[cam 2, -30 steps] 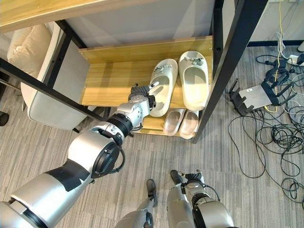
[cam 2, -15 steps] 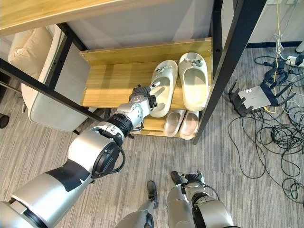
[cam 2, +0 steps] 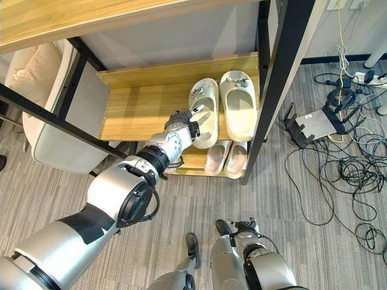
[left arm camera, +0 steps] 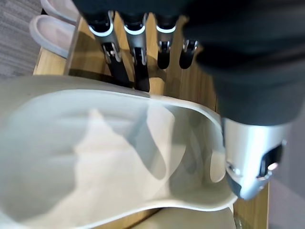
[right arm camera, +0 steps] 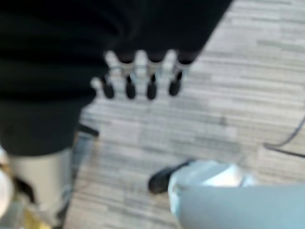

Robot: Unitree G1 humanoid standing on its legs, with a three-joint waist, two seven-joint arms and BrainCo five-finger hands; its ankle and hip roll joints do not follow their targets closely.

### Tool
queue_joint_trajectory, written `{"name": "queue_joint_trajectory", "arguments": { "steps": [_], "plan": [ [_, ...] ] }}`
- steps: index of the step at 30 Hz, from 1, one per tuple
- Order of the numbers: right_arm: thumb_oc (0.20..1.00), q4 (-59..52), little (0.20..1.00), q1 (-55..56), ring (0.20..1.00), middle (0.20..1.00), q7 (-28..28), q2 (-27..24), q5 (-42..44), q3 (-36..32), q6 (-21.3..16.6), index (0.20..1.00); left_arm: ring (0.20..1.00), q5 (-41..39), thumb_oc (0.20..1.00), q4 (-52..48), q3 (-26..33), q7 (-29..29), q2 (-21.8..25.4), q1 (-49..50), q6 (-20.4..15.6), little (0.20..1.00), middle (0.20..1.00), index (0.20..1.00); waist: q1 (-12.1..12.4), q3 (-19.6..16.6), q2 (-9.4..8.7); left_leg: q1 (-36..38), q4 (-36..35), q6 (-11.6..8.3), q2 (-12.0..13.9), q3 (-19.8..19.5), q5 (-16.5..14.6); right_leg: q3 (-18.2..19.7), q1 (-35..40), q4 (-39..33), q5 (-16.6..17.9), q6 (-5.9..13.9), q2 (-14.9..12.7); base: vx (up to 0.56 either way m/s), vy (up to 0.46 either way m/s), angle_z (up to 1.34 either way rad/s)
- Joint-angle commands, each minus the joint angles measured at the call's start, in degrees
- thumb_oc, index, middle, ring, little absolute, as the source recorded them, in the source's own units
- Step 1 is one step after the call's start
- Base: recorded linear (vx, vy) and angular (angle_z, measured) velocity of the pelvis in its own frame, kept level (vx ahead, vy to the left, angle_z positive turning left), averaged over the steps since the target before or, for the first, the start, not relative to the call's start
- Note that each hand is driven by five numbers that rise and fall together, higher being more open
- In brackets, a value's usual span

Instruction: Arrange the slippers neatly on the shoe rack.

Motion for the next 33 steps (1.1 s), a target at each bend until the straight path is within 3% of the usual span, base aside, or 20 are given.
{"name": "queue_joint_trajectory", "arguments": {
  "steps": [1, 23, 33],
  "plan": [
    [1.0, 5.96, 1.0, -6.78, 1.0, 1.0, -1.12, -1.0, 1.34, 0.86, 0.52, 1.0, 1.0, -2.54, 1.0, 4.98, 9.09, -3.22, -17.92, -3.39, 0.71, 1.0, 1.0, 1.0, -2.85, 4.6, 5.36, 9.93, 0.16, -0.95, 0.47, -2.33, -3.21, -0.19, 0.88, -0.49, 1.87, -2.08, 2.13, 0.0, 0.0, 0.0],
    [1.0, 6.33, 1.0, -5.37, 1.0, 1.0, -0.83, -0.7, 1.38, 0.95, -0.11, 1.0, 1.0, -0.75, 1.0, 1.89, 7.41, -6.45, -20.99, -3.42, 1.19, 1.0, 1.0, 1.0, -3.15, 4.29, 4.57, 9.58, 0.16, -0.37, 0.57, -2.4, -4.0, -0.22, -0.54, 1.0, 1.76, -1.96, 2.41, 0.0, 0.0, 0.0],
    [1.0, 6.07, 1.0, -2.71, 1.0, 1.0, -0.73, -1.33, 0.58, 0.44, -0.62, 1.0, 1.0, 6.85, 1.0, 1.07, 3.69, -4.46, -17.42, -3.01, 0.81, 1.0, 1.0, 1.0, -2.27, 3.08, 4.25, 9.81, 0.16, -0.32, 0.88, -3.14, -3.92, -0.92, 0.18, 0.8, 1.99, -1.93, 2.47, 0.0, 0.0, 0.0]
  ]
}}
